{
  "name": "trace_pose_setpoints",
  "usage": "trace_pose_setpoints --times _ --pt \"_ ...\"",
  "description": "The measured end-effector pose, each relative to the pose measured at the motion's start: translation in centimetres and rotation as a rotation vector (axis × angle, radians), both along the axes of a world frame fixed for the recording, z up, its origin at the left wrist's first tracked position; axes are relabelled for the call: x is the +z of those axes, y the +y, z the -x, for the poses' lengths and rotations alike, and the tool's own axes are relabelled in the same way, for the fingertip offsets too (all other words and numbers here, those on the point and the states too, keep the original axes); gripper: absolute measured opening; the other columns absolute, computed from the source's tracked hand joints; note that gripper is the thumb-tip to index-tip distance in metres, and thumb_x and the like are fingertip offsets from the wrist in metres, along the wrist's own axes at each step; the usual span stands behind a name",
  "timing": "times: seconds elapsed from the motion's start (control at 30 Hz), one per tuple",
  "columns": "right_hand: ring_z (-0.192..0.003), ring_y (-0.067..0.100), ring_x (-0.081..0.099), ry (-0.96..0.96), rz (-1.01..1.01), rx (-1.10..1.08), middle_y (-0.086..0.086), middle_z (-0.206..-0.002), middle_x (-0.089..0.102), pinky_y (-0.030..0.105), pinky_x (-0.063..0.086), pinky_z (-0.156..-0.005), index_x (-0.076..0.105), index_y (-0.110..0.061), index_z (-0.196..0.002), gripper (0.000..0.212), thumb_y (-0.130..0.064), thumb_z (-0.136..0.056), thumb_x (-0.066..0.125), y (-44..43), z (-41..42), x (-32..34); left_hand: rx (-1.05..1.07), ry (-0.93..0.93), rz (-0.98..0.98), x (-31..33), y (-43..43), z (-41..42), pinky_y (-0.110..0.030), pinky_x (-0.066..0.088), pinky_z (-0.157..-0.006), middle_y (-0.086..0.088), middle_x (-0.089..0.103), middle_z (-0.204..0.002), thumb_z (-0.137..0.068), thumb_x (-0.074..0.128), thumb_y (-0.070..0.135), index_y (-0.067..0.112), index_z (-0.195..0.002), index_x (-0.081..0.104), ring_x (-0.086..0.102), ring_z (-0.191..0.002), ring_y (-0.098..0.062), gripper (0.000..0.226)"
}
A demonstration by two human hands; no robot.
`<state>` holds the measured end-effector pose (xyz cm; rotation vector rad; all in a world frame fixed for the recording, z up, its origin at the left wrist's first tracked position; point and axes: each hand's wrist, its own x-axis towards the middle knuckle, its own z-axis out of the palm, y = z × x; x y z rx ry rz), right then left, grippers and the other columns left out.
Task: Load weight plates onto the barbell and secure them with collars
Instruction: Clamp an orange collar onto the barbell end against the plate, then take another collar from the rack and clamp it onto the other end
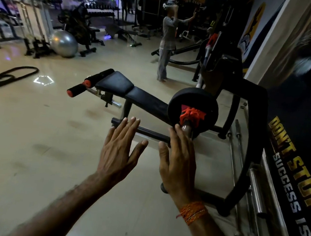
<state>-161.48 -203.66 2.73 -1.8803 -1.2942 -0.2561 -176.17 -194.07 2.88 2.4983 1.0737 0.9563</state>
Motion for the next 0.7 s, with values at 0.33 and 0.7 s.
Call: trace_pose_setpoints --times 0.33,0.7 --pt "-0.148 0.020 0.035 0.024 0.144 0.187 0.005 -0.159 0.041 0.050 0.037 -0.115 0.046 -0.020 -0.149 0.056 -0.051 -0.105 0.031 4.0 5.0 -5.0 0.228 0.032 0.108 -4.6 1.6 8.2 -0.042 0.017 -0.126 0.009 0.024 -0.165 -0.098 0.025 0.066 0.028 -0.158 0.026 0.010 -0.154 -0.007 0.071" --pt "-0.150 0.021 0.030 0.020 0.304 0.255 0.006 -0.160 0.040 0.052 0.030 -0.119 0.044 -0.020 -0.150 0.053 -0.047 -0.106 0.034 17.2 7.2 -10.4 0.355 0.093 0.177 -10.0 12.0 10.8 -0.043 0.016 -0.125 0.007 0.024 -0.165 -0.101 0.028 0.061 0.026 -0.158 0.026 0.012 -0.155 -0.011 0.067"
